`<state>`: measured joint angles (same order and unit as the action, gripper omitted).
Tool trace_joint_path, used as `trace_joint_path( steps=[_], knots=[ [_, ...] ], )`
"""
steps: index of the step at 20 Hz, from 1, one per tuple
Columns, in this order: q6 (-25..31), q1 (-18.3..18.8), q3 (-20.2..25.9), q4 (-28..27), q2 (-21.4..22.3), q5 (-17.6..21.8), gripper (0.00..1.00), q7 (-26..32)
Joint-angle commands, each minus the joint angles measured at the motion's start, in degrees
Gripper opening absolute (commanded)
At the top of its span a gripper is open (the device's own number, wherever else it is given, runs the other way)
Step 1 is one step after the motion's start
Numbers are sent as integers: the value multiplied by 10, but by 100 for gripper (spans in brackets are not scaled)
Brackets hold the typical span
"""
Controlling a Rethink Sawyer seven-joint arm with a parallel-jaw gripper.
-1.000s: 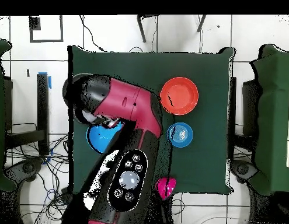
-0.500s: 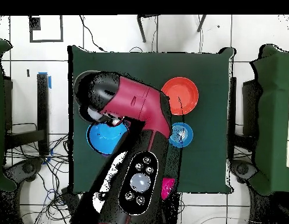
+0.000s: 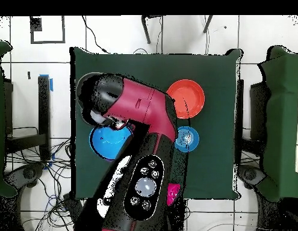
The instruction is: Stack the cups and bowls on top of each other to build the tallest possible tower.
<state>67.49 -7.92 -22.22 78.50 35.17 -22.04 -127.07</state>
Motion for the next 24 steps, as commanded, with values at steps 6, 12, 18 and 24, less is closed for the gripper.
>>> trace_joint_path(
  steps=[6, 12, 18, 24],
  knots=[
    [-34, 18, 71, 6, -31, 58, 100, 23],
    [-30, 48, 76, 25, -11, 82, 100, 71],
    [-19, 73, 89, 32, 6, 95, 100, 91],
    [-74, 102, 101, 37, -12, 132, 100, 114]
  ],
)
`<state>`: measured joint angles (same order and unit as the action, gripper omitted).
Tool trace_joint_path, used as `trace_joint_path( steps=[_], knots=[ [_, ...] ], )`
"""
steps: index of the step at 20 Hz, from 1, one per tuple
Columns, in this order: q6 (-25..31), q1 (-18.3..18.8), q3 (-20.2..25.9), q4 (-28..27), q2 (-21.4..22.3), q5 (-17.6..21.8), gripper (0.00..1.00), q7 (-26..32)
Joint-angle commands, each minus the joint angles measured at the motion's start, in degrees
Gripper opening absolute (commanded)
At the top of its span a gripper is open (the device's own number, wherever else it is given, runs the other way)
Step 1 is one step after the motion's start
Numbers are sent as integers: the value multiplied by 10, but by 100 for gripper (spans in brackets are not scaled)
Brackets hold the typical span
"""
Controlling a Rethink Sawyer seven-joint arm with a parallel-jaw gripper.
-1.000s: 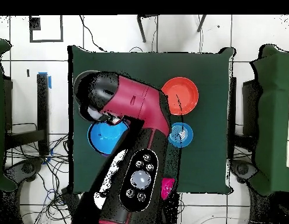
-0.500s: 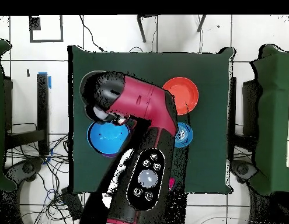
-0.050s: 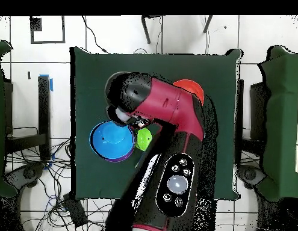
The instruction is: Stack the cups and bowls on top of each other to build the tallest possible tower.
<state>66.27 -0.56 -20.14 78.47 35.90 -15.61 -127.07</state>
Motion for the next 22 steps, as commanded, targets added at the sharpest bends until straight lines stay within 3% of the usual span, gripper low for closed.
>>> trace_joint_path(
  steps=[1, 12, 22],
  knots=[
    [-77, 34, 83, 39, -24, 76, 100, 119],
    [-164, 88, 126, 32, -59, 142, 100, 128],
    [-208, 105, 137, -19, -112, 201, 100, 106]
  ],
)
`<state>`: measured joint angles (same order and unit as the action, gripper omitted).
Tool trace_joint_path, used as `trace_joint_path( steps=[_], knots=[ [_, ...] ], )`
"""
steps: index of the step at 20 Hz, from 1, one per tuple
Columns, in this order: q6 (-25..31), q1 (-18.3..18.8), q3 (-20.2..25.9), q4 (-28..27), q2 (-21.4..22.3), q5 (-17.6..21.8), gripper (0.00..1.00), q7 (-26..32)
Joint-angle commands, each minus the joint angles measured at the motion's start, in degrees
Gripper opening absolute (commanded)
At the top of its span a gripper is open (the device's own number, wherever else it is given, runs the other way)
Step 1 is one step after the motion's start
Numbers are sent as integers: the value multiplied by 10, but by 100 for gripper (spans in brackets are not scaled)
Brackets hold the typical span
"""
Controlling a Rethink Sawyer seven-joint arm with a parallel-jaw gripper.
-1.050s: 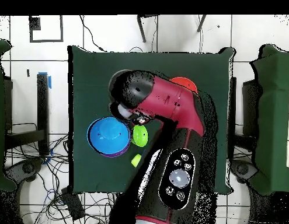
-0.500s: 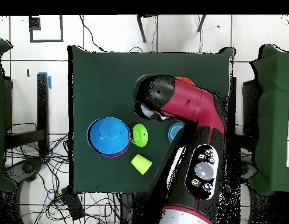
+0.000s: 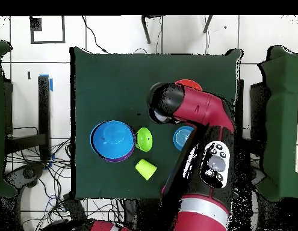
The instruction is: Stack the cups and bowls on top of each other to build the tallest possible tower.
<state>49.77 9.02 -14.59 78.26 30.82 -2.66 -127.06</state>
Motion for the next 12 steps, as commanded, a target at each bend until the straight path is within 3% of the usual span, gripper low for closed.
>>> trace_joint_path(
  steps=[1, 12],
  knots=[
    [-49, 12, 85, -21, -66, 77, 100, 108],
    [-72, 59, 129, -68, -114, 122, 100, 133]
  ],
)
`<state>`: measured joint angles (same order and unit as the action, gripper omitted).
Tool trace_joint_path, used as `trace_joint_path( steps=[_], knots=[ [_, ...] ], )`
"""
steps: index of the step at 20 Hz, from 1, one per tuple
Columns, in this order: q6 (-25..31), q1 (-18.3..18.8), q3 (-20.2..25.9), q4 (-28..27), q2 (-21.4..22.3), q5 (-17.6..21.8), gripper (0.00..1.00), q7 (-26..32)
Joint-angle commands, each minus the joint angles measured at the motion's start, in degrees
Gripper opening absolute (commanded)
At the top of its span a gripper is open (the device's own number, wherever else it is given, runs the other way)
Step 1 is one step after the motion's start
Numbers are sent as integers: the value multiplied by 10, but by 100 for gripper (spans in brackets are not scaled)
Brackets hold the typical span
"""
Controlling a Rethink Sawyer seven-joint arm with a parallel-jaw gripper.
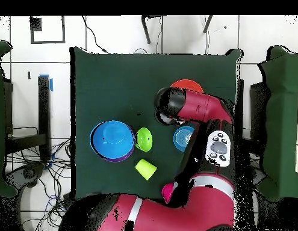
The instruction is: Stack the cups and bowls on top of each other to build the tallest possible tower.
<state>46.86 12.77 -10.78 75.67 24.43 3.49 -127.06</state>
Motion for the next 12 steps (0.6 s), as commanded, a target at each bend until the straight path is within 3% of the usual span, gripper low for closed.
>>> trace_joint_path(
  steps=[1, 5, 12],
  knots=[
    [-48, 23, 93, -43, -53, 65, 100, 131],
    [-71, 36, 105, -44, -65, 83, 100, 129],
    [-62, 46, 123, -50, -69, 99, 100, 124]
  ],
)
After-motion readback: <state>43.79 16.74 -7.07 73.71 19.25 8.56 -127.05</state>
